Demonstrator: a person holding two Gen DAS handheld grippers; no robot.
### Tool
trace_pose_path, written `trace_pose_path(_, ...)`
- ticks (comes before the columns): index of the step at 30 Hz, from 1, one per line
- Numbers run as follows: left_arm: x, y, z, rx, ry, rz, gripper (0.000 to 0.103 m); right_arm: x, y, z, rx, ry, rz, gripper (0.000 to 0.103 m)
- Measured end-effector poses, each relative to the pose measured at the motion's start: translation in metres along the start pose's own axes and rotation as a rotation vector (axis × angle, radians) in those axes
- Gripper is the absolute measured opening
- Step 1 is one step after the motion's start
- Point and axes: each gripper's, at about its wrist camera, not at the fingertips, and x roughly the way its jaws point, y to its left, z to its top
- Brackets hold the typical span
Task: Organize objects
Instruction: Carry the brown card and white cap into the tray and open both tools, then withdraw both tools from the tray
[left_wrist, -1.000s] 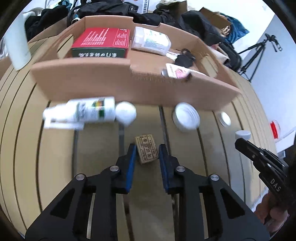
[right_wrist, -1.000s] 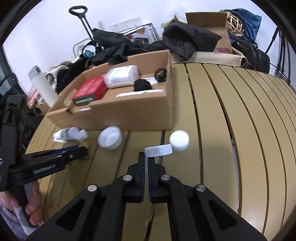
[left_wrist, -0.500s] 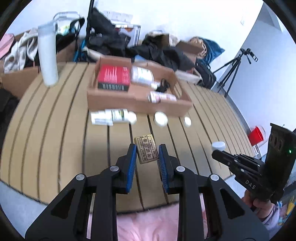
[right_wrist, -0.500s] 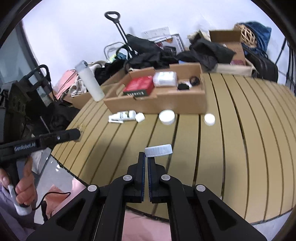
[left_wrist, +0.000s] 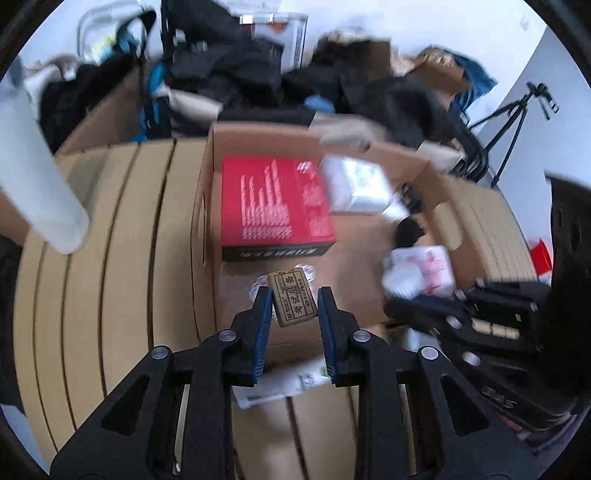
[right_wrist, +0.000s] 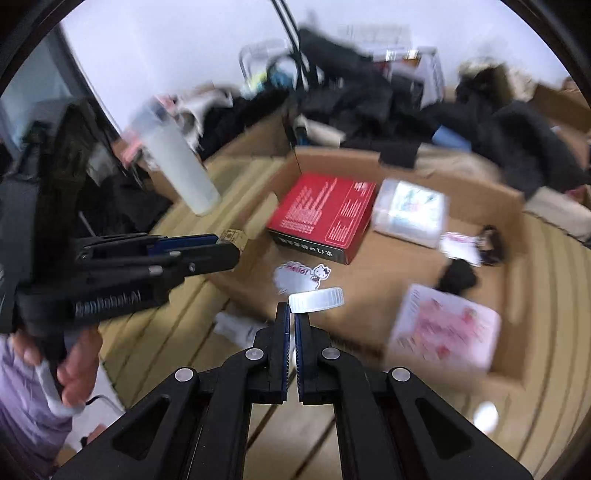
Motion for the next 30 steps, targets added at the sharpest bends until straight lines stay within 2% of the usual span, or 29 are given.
trace_pose_path(2, 0.005, 0.013, 0.002, -0.014, 0.010, 0.040, 0.027, 0.024, 0.005, 0.010, -0.059, 0.063, -0.007, 0.003)
trace_pose_path(3, 0.003, 0.017, 0.001, -0.011, 0.001, 0.043, 0.040, 0.032, 0.009, 0.013, -0.093, 0.087, -0.010, 0.004)
trace_pose_path(4, -0.002, 0.021, 0.001, -0.009, -0.014, 0.032, 0.044, 0.037, 0.014, 0.015, -0.126, 0.094, -0.021, 0.004)
trace_pose_path(5, -0.008, 0.025, 0.001, -0.013, -0.021, -0.003, 0.052, 0.039, 0.018, 0.016, -0.151, 0.096, -0.015, 0.004)
trace_pose_path(6, -0.017, 0.027, 0.001, -0.017, -0.032, 0.001, 0.060, 0.037, 0.020, 0.017, -0.161, 0.096, 0.000, 0.004)
trace_pose_path(8, -0.040, 0.028, -0.001, -0.003, -0.089, 0.043, 0.064, 0.027, 0.019, 0.019, -0.148, 0.079, 0.019, 0.009)
trace_pose_path(10, -0.057, 0.028, -0.002, 0.012, -0.113, 0.050, 0.072, 0.006, 0.014, 0.019, -0.125, 0.047, 0.014, 0.016)
trace_pose_path(11, -0.066, 0.028, -0.003, 0.011, -0.119, 0.053, 0.077, -0.006, 0.012, 0.017, -0.118, 0.030, 0.010, 0.026)
trace_pose_path(12, -0.077, 0.027, -0.004, 0.010, -0.125, 0.066, 0.077, -0.020, 0.009, 0.015, -0.106, 0.011, -0.006, 0.034)
trace_pose_path(13, -0.089, 0.023, -0.007, 0.019, -0.127, 0.078, 0.077, -0.035, 0.008, 0.013, -0.101, -0.004, -0.026, 0.057)
trace_pose_path(14, -0.099, 0.018, -0.009, 0.034, -0.122, 0.084, 0.079, -0.052, 0.005, 0.009, -0.098, -0.025, -0.050, 0.075)
trace_pose_path(15, -0.110, 0.014, -0.011, 0.048, -0.114, 0.088, 0.081, -0.065, 0.002, 0.007, -0.097, -0.041, -0.069, 0.079)
trace_pose_path(19, -0.153, 0.007, -0.032, 0.064, -0.097, 0.090, 0.089, -0.148, -0.005, -0.018, -0.077, -0.115, -0.244, 0.079)
trace_pose_path(22, -0.191, 0.003, -0.057, 0.061, -0.106, 0.116, 0.094, -0.197, -0.012, -0.046, -0.079, -0.155, -0.303, 0.079)
trace_pose_path(25, -0.232, -0.009, -0.085, 0.073, -0.157, 0.157, 0.103, -0.239, -0.023, -0.082, -0.033, -0.172, -0.383, 0.079)
trace_pose_path(30, -0.281, -0.040, -0.120, 0.149, -0.248, 0.187, 0.103, -0.286, -0.026, -0.130, 0.028, -0.202, -0.419, 0.079)
